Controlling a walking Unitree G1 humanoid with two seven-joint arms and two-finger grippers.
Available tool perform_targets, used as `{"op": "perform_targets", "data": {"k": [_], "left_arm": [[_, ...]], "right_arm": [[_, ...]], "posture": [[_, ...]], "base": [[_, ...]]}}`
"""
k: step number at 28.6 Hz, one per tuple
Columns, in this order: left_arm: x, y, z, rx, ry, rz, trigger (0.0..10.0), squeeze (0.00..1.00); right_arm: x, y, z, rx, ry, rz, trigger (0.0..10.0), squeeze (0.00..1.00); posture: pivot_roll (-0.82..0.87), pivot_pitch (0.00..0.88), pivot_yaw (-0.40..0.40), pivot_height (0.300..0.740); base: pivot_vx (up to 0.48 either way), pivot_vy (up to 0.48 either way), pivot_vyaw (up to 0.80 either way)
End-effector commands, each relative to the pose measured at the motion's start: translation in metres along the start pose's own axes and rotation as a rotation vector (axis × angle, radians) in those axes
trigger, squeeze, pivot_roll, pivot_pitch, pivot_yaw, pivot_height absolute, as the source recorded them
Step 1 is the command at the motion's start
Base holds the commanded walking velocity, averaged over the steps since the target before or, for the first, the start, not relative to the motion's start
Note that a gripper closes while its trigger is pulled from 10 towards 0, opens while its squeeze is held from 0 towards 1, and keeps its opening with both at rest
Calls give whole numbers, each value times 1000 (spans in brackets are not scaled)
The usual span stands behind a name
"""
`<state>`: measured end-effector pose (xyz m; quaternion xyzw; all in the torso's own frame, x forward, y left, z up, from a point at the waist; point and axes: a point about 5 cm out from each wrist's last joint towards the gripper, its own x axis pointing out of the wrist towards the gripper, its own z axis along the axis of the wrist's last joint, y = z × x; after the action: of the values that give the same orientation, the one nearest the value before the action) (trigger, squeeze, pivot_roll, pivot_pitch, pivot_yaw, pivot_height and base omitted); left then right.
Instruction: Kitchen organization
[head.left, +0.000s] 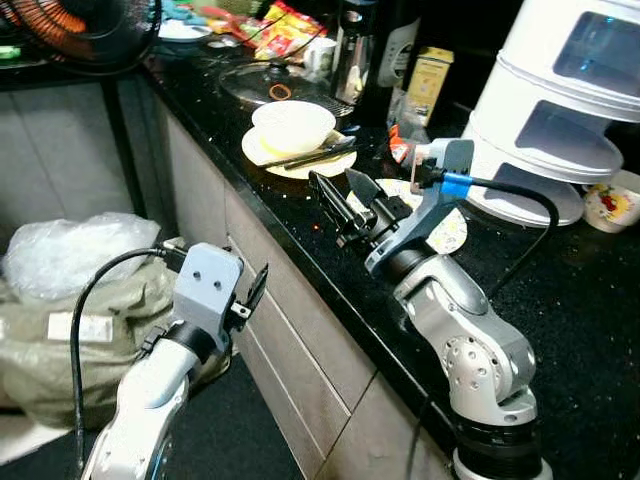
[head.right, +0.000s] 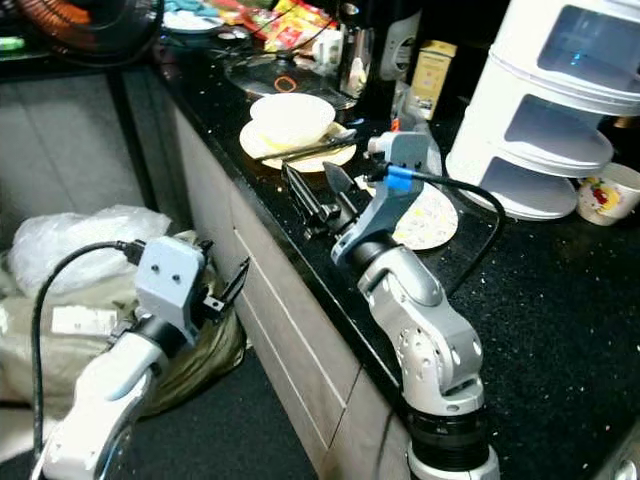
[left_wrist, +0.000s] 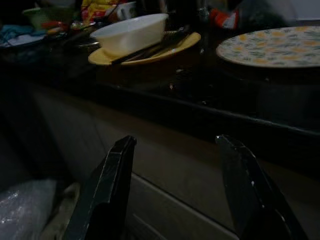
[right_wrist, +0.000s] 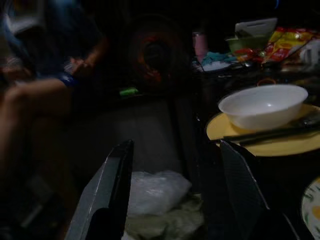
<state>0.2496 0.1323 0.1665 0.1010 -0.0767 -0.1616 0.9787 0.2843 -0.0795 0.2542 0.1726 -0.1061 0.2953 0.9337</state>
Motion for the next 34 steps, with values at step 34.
{"op": "perform_targets", "data": {"k": [34], "left_arm": [[0,-2,1,14,6,-12,10000,0]], "right_arm": [[-5,-6,-4,-38,43,-13,10000,0]], "posture": [[99,0,-95,740]], "base": [[0,255,0]]}}
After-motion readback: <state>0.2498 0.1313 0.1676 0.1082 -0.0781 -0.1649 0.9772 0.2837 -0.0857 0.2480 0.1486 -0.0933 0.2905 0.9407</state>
